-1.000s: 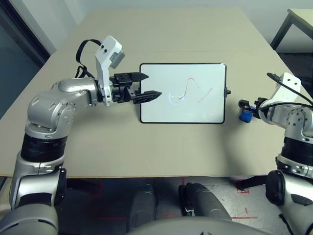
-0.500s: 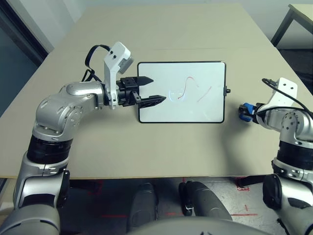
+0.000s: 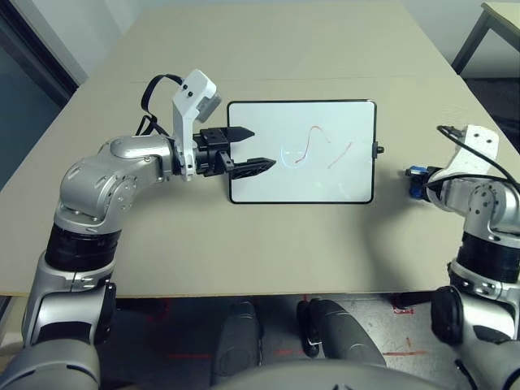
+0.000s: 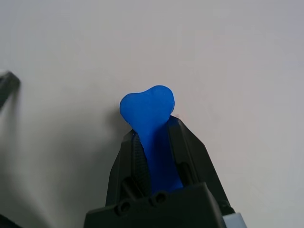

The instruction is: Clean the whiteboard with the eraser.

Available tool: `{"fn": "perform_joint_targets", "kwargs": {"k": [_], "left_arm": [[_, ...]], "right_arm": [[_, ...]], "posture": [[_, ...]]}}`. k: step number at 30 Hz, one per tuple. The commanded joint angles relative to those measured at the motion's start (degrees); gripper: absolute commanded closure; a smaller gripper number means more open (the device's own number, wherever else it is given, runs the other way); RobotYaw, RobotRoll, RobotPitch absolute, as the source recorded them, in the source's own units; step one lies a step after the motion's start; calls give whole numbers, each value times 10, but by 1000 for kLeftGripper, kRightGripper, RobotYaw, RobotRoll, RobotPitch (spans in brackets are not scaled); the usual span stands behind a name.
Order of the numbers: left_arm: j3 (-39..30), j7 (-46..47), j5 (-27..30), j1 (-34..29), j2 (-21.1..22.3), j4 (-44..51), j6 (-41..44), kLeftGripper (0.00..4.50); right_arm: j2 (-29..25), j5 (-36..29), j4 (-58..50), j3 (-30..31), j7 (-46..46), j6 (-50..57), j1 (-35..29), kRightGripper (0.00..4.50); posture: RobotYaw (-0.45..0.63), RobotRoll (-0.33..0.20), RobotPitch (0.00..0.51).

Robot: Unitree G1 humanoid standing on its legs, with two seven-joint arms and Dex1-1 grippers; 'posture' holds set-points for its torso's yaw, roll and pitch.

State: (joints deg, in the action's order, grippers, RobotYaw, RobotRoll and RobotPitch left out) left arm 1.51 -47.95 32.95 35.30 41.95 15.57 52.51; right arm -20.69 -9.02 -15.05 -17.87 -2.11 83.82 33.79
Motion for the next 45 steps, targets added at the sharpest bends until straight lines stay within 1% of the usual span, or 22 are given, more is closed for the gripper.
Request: {"fn": "perform_joint_targets", "kwargs": {"k": [1,4,6,10,13,15,17,23,32,45], "left_arm": [[14,-8,-10,6,1,-8,-10,0],[21,-13,-14,12,-1,-16,-15,0],[28,-20,-20,16,1,-21,-20,0],[41,-22,-48,29,13,-39,-32,0],[48,-30,-64,35,25,-50,-38,0],[51,-40,-67,36,34,-51,-37,0],[50,-46,-67,37,40,-45,-30,0],[45,-51,-57,32,49,-17,-5,0],[41,-50,-49,29,49,6,18,0],[46,-49,-41,30,46,9,25,0]], "right_arm": [[-27,0,-26,30,25,-58,33,3734],[-52,-21,-42,65,78,-114,73,3735],[-54,-42,-54,87,110,-109,89,3736],[-63,-63,-77,164,168,-126,98,3737],[-57,-57,-71,212,185,-154,87,3737],[-43,-52,-61,236,188,-175,80,3738],[-34,-44,-44,257,191,-202,72,3738],[-31,-4,15,315,208,-287,57,3739],[-16,36,60,356,231,-330,63,3755],[18,46,55,389,270,-301,57,3757]], "posture": [[-73,0,121],[-84,0,118],[-90,0,115],[-91,0,112],[-83,0,111],[-76,0,110],[-71,0,110],[-47,0,116],[-39,0,123],[-39,0,135]]}}
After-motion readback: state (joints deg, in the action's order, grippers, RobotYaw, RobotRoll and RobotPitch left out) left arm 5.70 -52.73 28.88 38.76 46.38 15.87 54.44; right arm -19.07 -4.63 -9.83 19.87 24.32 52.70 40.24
